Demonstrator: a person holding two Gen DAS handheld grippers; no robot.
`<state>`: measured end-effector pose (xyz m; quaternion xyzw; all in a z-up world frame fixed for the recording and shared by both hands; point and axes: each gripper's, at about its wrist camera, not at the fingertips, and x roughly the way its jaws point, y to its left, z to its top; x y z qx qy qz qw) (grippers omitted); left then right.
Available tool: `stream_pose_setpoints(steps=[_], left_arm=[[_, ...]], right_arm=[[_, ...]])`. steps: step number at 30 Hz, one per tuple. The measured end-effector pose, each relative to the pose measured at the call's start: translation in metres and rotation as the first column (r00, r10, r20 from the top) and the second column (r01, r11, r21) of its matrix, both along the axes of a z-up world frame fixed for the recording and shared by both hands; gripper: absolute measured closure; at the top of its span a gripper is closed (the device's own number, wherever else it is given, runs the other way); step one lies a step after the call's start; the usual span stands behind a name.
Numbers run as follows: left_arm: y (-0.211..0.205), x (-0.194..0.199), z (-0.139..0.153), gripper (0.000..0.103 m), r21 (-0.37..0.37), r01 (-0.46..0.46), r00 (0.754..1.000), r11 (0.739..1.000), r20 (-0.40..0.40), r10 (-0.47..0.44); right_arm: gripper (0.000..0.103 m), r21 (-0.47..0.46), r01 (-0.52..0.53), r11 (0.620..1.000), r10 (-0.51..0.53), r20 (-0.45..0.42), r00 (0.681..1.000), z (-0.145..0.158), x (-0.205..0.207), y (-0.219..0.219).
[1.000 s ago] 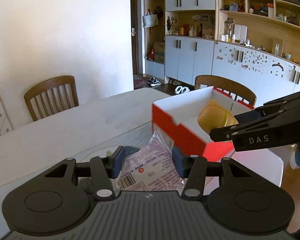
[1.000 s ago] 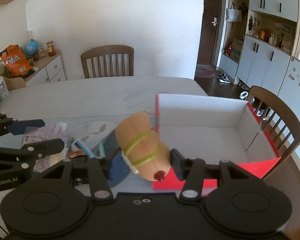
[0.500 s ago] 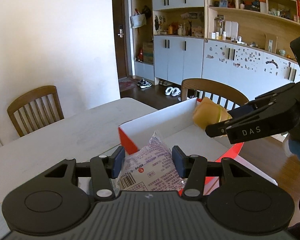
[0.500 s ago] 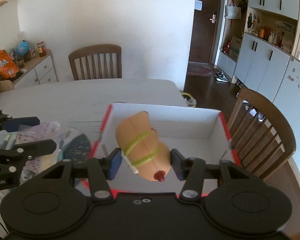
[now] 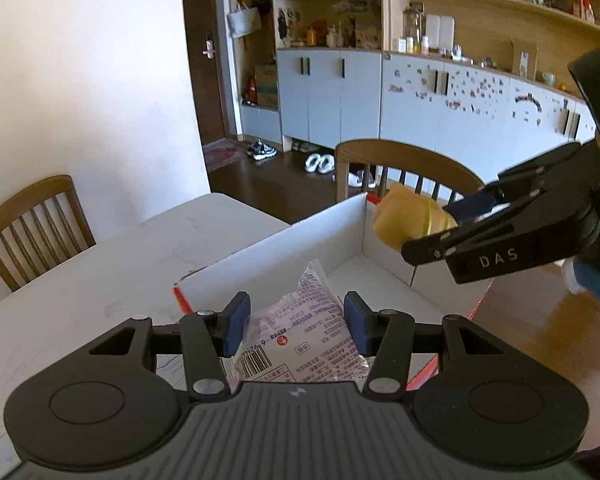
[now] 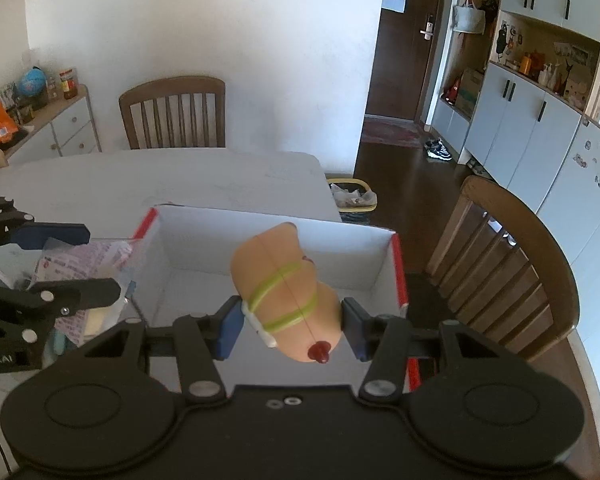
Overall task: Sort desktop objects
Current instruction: 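Lower both held items into the red box and open both grippers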
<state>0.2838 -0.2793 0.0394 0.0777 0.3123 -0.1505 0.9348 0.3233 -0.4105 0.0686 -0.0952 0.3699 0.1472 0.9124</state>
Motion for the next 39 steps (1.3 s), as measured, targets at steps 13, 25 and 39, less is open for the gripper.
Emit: stream_pose_setpoints(steps=[13,25,39], left_arm=[[-0.029,0.048,-0.042,0.053,0.072,0.059,0.994,0.996,-0.095,-0.052],[-0.042,0.093,-0.075,0.053,0.139,0.091,0.967,0.986,-0.248,-0.054],[-0.04,0.112,-0.094,0.06,0.16,0.129,0.92,0.979,-0.387,-0.058]], right_arm=[[0.05,-0.031,-0.014,0.999,0.01,-0.134,0.991,-0.048,0.047,-0.013],[0.05,-0.087,-0.037,0.996,0.01,-0.294,0.956,-0.092,0.09,-0.001],[0.05,-0.135,-0.081,0.988,0.017,-0.42,0.907,-0.121,0.104,0.011]])
